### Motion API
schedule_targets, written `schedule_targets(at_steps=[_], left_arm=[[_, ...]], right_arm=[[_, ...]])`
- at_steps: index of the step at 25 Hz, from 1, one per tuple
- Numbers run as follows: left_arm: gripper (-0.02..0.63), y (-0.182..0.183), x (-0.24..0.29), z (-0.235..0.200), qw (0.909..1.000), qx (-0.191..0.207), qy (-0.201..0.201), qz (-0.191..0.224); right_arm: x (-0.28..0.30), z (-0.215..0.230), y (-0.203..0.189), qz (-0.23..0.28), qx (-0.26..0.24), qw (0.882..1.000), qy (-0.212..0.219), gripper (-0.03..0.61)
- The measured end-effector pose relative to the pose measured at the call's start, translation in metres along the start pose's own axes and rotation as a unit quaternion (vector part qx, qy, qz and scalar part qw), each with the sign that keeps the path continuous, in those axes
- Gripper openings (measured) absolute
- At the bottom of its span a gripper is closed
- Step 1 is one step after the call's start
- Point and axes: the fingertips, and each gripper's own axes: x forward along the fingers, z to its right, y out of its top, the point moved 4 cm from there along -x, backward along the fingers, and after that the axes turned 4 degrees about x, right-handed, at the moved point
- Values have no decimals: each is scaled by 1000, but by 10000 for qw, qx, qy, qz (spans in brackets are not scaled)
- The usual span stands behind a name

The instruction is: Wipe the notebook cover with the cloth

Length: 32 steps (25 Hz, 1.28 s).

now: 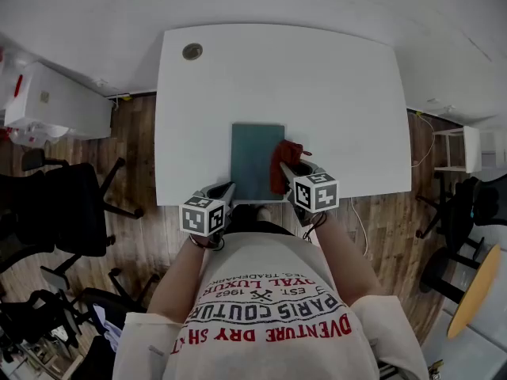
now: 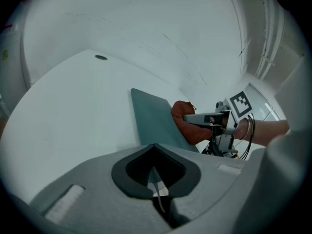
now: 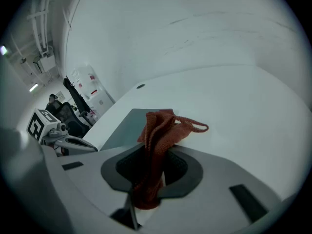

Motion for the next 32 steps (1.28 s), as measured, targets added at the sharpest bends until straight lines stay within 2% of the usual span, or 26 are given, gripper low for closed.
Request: schedule_targets(at_steps=[9, 15, 18, 24, 28, 32], left_arm=[[9, 0, 1, 5, 9999, 124, 79, -43], [9, -2, -3, 8, 9999, 39, 109, -77], [9, -8, -11, 12, 9998, 118, 73, -128], [9, -27, -20, 11, 9998, -28, 46, -186], [9, -34, -20, 7, 9996, -74, 113, -239], [9, -36, -21, 7, 9995, -23, 154, -258]], right_arm=[[-21, 12, -4, -147, 389, 9987, -295, 80], [-22, -34, 4, -178, 27, 9995, 248, 78], [-16, -64, -4, -259, 39, 9977, 625, 78], [9, -118, -27, -577, -130, 9906, 1230, 78], [23, -138, -39, -750, -334, 9882, 1292, 78], [26, -136, -44, -746, -259, 9900, 1165, 78]])
